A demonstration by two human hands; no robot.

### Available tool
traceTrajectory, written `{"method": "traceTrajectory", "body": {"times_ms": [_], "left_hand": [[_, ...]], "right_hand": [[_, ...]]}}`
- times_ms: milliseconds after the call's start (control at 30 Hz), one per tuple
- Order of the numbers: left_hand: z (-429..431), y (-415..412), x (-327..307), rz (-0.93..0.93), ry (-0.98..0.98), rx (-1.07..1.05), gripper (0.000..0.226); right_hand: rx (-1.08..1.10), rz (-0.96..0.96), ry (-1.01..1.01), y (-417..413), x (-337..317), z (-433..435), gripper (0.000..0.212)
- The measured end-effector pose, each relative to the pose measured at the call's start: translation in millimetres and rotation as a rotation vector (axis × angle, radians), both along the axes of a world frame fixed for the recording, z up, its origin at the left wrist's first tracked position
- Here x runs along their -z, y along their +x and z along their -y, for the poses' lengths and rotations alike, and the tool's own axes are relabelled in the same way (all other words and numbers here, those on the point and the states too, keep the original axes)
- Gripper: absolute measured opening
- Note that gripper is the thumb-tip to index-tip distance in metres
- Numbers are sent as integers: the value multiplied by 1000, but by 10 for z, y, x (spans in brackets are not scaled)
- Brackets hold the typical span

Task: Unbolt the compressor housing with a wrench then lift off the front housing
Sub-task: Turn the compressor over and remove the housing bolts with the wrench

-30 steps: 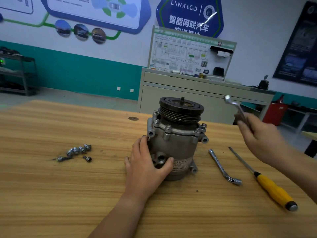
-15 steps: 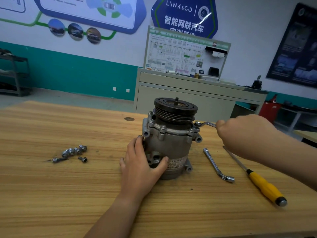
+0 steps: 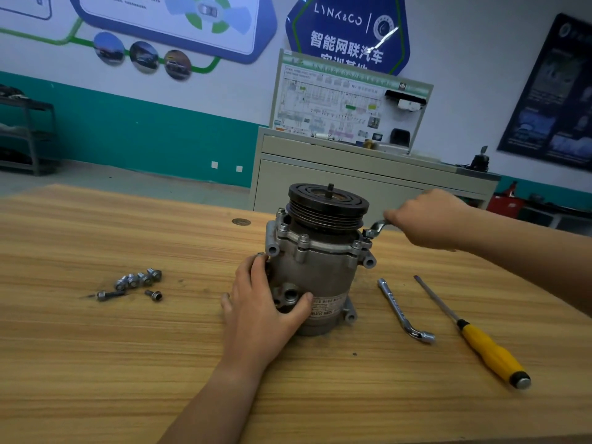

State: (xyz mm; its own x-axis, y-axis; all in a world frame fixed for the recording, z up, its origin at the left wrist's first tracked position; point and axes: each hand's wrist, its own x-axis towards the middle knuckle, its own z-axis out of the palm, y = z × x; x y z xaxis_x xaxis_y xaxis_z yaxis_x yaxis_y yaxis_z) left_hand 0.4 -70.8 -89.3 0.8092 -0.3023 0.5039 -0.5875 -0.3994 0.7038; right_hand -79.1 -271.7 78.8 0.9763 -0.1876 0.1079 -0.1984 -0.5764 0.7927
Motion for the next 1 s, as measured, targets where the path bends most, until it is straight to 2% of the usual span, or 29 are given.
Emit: {"method": "traceTrajectory", "body": {"times_ms": [100,200,267,333,367,400,533,600,800,1000], "left_hand": [[-10,-3,-4,-5,1,-5,93],[-28,-10,-5,-13,7,-1,93],[-35,-12,2,-13,4,3,92],[-25,-11,4,-5,6,-2,91],[-18,-9,3,4,9,-7,91],[-15,-10,1,12,12,-9,90],[-15,-13,-7,11,5,-13,91],[-20,-14,-3,7,5,-19,91],[-39,-12,-10,8,-5,-13,88],[-39,-3,-1,21,-3,-15,87]], "right_hand": [[-207,115,124,233,80,73,31],[-272,219,176,270,171,101,31],[-269,455,309,149,168,92,25],[-295,778,588,-73,130,4,27],[-327,881,711,-194,108,-62,28],[-306,907,752,-309,88,-132,27],[40,512,534,-632,117,-405,24],[127,411,458,-679,186,-513,23],[217,268,292,-557,195,-628,28],[170,113,131,-477,87,-707,21]]}}
